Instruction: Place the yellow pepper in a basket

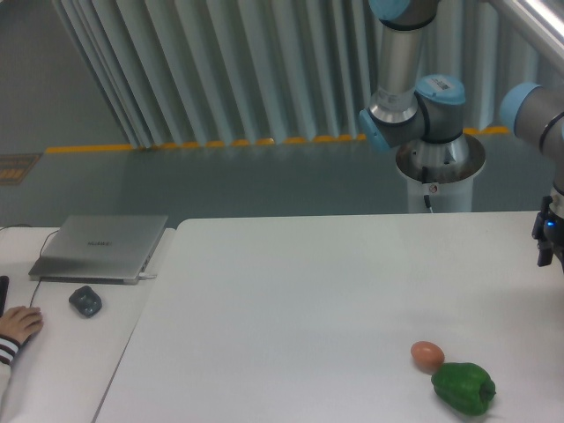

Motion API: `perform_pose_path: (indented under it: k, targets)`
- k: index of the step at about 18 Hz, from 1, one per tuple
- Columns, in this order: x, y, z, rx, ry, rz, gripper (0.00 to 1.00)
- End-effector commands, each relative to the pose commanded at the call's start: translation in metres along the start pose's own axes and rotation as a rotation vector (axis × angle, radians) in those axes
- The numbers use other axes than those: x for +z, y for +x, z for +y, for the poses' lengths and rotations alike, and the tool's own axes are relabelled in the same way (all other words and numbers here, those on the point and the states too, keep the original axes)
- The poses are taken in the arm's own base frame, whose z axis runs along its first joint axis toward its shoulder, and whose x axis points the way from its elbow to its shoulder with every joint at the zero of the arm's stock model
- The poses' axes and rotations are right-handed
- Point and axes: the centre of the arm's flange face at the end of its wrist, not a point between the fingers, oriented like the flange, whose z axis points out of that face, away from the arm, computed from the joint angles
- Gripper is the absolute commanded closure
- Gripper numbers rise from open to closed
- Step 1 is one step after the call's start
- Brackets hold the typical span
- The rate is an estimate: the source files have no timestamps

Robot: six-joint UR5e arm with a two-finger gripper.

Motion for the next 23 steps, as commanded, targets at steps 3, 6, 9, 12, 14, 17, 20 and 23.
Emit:
perform_pose_path:
  k: [3, 6, 9, 12, 14, 17, 20, 23]
  targets:
    - [-0.002, -0.001, -0.006, 0.028, -0.037, -0.001, 0.0]
    - [-0.003, 0.002, -0.013, 0.046, -0.07, 0.001, 0.0]
    - [-0.006, 0.002, -0.022, 0.063, -0.076, -0.005, 0.0]
    - [-0.008, 0.008, -0.033, 0.077, -0.073, 0.007, 0.0]
    - [-0.022, 0.021, -0.05, 0.095, -0.075, -0.004, 0.0]
    - [-0.019, 0.022, -0.05, 0.094, -0.07, 0.002, 0.0]
    - [-0.018, 0.022, -0.051, 0.097, -0.068, 0.002, 0.0]
    - [-0.016, 0.02, -0.052, 0.095, -0.065, 0.0, 0.0]
